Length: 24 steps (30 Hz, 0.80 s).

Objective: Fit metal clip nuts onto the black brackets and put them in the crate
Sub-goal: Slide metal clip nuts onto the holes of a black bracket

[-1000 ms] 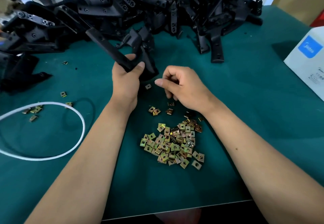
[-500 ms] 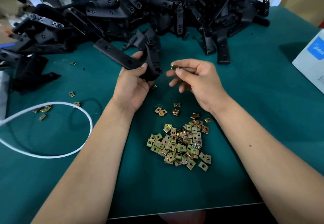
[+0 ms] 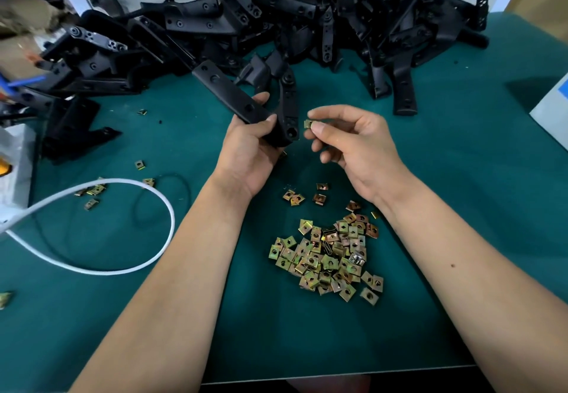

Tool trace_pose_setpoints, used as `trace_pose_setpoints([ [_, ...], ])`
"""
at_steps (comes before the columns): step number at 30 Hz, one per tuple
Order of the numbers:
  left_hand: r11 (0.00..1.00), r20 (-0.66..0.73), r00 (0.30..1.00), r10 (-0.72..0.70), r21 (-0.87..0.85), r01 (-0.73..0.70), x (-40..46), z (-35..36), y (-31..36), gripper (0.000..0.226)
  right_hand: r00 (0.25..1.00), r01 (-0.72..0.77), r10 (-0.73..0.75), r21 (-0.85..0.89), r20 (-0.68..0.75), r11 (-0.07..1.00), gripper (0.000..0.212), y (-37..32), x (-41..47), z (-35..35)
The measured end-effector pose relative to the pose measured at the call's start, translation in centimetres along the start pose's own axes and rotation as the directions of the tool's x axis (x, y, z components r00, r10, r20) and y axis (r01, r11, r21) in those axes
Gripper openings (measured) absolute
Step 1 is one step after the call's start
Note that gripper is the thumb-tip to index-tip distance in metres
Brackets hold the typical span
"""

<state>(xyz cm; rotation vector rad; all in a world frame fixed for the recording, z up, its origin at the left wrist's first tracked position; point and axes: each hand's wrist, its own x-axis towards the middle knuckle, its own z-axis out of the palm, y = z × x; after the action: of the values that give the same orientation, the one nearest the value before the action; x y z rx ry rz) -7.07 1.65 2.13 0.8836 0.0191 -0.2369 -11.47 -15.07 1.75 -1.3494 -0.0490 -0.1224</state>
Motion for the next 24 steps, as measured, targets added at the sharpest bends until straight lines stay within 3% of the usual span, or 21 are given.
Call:
trace_pose_setpoints([
  [15, 0.998, 0.071, 0.997, -0.018, 0.057, 0.014, 0.02, -0.4, -0.29, 0.035, 0.998, 0.04, -0.041, -0.039, -0.04, 0.998, 0.012, 0.29, 0.03, 0.34],
  [24, 0.998, 0.073, 0.997, -0.018, 0.063, 0.013, 0.17, -0.48, -0.49, 0.036, 0.999, -0.023, 0.021, -0.046, -0.041, 0.999, 0.009, 0.24, 0.01, 0.39],
])
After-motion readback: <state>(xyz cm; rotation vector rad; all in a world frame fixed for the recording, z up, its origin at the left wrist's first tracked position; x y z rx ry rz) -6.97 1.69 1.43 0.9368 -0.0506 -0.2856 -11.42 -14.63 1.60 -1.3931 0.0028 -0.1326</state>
